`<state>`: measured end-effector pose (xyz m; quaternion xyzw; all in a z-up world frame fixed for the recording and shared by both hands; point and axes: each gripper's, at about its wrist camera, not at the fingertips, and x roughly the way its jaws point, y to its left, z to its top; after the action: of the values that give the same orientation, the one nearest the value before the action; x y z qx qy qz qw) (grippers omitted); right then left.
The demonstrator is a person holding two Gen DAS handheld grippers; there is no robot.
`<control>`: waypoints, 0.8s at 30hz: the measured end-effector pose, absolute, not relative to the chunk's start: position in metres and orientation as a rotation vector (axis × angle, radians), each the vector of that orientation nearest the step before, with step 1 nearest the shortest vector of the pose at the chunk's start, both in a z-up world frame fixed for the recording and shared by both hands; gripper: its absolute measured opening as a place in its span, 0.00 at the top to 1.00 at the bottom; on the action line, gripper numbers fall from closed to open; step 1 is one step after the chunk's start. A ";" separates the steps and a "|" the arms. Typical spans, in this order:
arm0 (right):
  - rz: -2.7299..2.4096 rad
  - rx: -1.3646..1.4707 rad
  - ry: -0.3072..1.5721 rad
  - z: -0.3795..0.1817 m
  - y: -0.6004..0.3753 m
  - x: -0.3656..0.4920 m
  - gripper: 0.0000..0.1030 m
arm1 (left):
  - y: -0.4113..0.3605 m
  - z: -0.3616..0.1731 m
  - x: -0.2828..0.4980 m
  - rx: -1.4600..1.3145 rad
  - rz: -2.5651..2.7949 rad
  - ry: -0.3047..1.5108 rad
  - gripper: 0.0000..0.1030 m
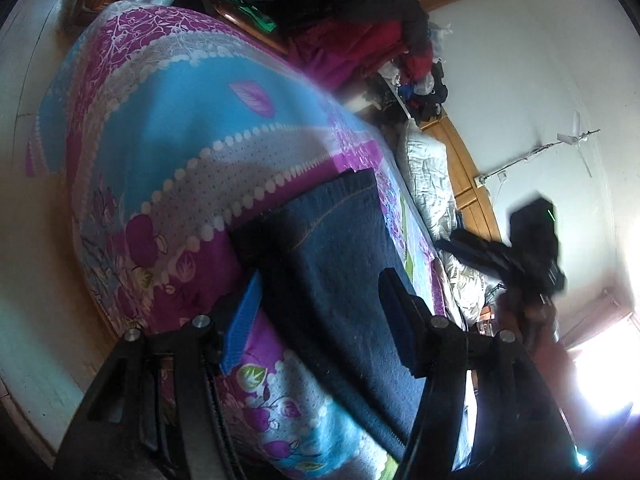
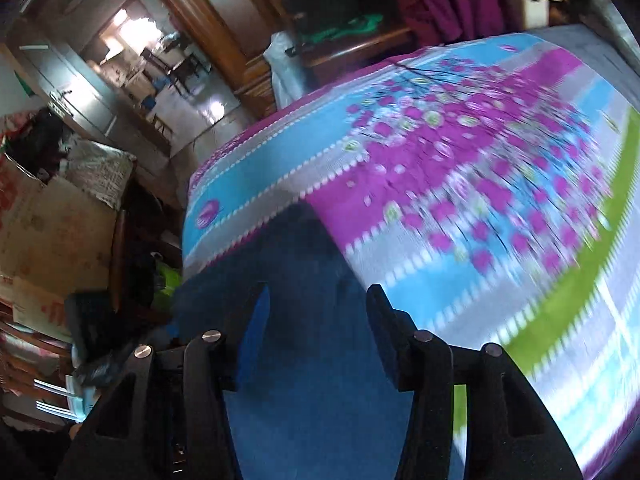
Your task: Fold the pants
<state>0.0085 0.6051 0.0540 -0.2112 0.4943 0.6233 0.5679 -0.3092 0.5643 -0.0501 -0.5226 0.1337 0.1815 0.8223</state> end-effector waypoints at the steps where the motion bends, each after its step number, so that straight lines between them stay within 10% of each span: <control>1: 1.487 -0.505 1.173 0.047 0.617 0.007 0.44 | 0.562 -0.050 -0.310 -1.100 0.388 0.295 0.41; 15: 1.675 -0.638 1.276 -0.023 0.720 -0.002 0.31 | 0.573 -0.070 -0.335 -1.171 0.333 0.306 0.39; 19: 1.729 -0.673 1.209 -0.020 0.719 -0.017 0.64 | 0.565 -0.061 -0.330 -1.088 0.373 0.323 0.30; 24: 1.740 -0.684 1.087 -0.004 0.702 -0.025 0.78 | 0.570 -0.049 -0.320 -1.057 0.400 0.308 0.26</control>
<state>-0.0254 0.7020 -0.0041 -0.2791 0.4437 0.7101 0.4700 -0.3201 0.5703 -0.0494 -0.4990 0.1451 0.1887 0.8333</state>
